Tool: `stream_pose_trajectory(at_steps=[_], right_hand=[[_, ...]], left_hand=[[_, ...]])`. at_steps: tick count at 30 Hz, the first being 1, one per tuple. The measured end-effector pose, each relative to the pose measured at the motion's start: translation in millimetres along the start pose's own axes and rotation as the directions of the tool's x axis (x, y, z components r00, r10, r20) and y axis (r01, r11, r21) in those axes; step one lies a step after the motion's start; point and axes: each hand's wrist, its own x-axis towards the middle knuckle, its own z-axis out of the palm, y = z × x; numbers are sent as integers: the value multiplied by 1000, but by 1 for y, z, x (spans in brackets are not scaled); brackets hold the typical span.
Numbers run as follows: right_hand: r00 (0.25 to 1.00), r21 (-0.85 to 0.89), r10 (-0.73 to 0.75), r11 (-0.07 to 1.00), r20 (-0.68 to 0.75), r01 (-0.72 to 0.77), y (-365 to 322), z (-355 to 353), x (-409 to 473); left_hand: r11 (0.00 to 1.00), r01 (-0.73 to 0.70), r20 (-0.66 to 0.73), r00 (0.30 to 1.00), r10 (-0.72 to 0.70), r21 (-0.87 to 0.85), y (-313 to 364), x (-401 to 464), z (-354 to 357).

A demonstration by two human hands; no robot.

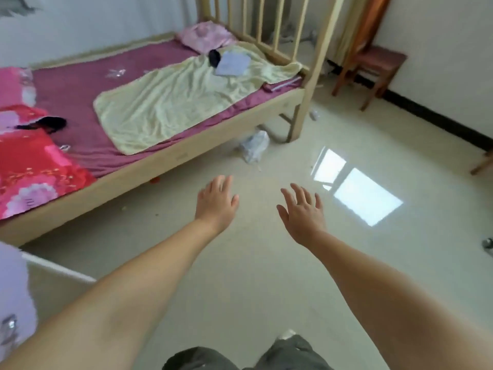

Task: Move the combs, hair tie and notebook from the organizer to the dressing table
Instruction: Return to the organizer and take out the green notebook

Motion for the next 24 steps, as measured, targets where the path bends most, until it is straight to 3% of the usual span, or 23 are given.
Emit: stream_pose_trajectory(at_steps=[2,5,10,16,23,24], right_hand=[[981,-11,189,982,-35,-190,108,-22,-28],[912,-4,400,915,-92,-402,235,-41,-69],[766,66,630,776,-130,-627,367,-64,-112],[651,55,743,664,-156,-745,519,-87,-114],[533,119,805,574,-259,-810,729,-163,-60],[536,110,795,582,-285,-806,736,-168,-59]], left_hand=[[985,-169,121,979,166,18,112,28,37],[933,-358,179,917,358,-28,247,46,73],[826,-562,234,798,555,-41,400,80,120],[733,-677,239,702,671,-69,560,138,176],[617,-784,235,588,774,-67,788,253,219],[605,-793,219,580,785,-69,797,257,217]])
